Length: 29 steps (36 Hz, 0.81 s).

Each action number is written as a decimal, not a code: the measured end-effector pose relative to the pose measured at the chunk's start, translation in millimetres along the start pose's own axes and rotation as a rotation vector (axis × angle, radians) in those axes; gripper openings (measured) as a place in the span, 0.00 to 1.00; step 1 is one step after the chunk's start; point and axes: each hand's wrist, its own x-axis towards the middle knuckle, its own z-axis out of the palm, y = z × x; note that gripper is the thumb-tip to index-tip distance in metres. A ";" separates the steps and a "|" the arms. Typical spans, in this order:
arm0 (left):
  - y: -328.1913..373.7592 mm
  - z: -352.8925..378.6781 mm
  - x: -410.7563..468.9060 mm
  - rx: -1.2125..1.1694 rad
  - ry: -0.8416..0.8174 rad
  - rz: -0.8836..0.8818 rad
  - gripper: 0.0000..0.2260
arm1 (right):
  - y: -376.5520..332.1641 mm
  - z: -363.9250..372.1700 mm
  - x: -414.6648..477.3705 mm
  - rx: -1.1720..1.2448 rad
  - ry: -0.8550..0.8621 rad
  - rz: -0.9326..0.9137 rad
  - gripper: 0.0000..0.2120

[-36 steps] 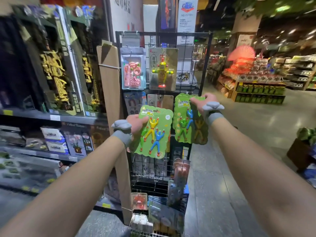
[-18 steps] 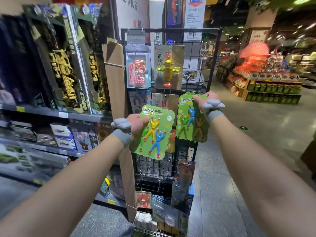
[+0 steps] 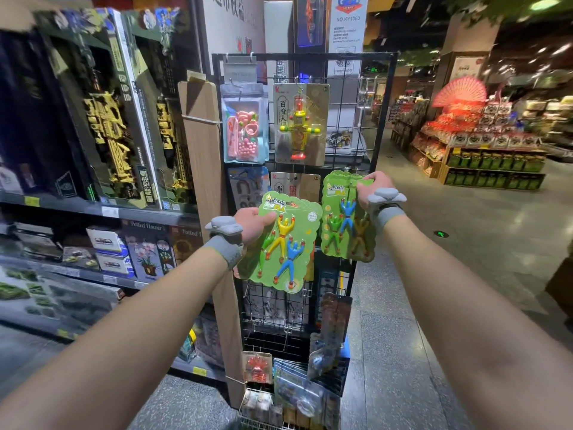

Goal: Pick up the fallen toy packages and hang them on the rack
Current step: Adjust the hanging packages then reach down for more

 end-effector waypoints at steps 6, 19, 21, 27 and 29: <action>-1.9 -3.5 0.2 -0.005 -0.002 -0.020 0.13 | -4.3 6.7 13.1 0.015 0.007 0.056 0.13; -9.0 -19.3 -3.9 0.033 0.039 -0.041 0.14 | -0.3 11.5 32.2 -0.092 0.057 0.035 0.13; -10.5 -21.9 -4.8 0.019 0.037 -0.052 0.14 | 1.8 11.5 30.4 -0.130 0.064 0.023 0.12; -12.8 -31.3 -8.4 -0.028 0.043 -0.081 0.14 | 7.1 20.0 36.9 -0.107 0.142 0.062 0.16; -13.3 -31.5 -8.9 -0.042 0.049 -0.078 0.13 | 6.1 19.1 36.3 -0.103 0.150 0.091 0.16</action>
